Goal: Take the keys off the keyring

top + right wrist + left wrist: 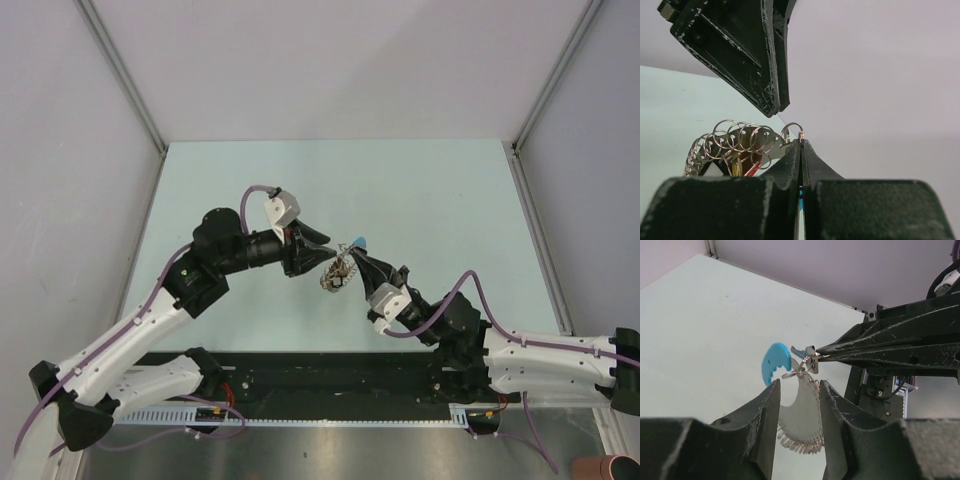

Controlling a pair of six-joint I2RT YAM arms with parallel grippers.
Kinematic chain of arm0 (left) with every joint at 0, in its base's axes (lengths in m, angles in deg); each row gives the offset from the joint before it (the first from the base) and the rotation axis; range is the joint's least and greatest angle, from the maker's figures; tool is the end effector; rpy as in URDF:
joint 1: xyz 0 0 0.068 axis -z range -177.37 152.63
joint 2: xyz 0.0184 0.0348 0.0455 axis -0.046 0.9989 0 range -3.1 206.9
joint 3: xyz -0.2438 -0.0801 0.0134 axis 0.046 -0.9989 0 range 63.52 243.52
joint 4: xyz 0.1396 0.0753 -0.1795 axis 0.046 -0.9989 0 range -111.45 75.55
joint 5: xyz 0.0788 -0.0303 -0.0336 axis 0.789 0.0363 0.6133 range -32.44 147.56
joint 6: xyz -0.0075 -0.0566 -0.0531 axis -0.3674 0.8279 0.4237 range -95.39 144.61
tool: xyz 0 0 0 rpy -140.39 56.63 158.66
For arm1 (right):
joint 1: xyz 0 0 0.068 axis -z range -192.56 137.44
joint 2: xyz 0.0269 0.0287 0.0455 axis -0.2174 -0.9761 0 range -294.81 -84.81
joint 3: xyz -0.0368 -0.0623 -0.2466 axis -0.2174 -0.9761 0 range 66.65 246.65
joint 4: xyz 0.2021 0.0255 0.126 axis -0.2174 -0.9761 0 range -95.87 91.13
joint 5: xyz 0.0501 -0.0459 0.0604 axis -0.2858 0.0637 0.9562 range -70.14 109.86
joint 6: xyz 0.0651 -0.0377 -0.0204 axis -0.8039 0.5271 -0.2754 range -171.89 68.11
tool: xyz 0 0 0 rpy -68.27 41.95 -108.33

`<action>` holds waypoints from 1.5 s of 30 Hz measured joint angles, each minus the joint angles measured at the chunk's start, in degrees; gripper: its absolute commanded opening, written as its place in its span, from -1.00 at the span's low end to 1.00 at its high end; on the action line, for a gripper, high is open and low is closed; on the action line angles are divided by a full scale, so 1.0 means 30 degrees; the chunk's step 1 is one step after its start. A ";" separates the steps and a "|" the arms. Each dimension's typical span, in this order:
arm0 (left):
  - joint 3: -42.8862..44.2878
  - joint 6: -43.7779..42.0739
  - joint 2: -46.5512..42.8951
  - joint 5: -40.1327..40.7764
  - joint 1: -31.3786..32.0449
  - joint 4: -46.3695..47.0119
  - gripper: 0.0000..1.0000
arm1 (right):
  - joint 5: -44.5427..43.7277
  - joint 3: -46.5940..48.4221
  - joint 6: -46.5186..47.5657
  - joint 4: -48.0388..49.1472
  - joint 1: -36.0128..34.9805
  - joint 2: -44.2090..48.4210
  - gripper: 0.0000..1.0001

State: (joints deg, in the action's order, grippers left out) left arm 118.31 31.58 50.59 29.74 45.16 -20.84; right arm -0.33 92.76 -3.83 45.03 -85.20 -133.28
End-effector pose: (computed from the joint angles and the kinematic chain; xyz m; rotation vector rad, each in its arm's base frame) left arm 0.1456 -0.1756 0.3649 0.8952 1.5195 -1.0434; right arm 0.0848 0.1939 0.3202 -0.8735 0.8528 0.1642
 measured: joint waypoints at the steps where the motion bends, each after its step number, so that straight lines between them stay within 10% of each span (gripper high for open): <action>1: 0.0000 -0.0036 0.0015 -0.0095 0.0000 0.0168 -0.16 | 0.0066 0.0000 0.0000 0.0000 -0.0058 0.0080 -1.00; 17: 0.0051 -0.3024 0.1035 -0.4947 -0.0525 0.0743 -0.07 | 0.1341 -0.0007 -0.0474 -0.0976 -0.0444 0.1056 -1.00; 28: 0.0648 -0.4991 0.2171 -0.6870 -0.0648 -0.0481 -0.96 | 0.1974 -0.0022 -0.0495 -0.1931 -0.0794 0.1537 -1.00; 45: 0.0073 -0.5493 0.0765 -0.4299 -0.0248 -0.1049 -0.99 | 0.0809 -0.0022 0.2280 -0.2244 -0.1843 0.0954 -1.00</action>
State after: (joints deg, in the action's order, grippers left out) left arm 118.53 15.09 52.89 16.85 44.41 -23.99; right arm 2.10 92.69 3.01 38.30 -90.73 -130.41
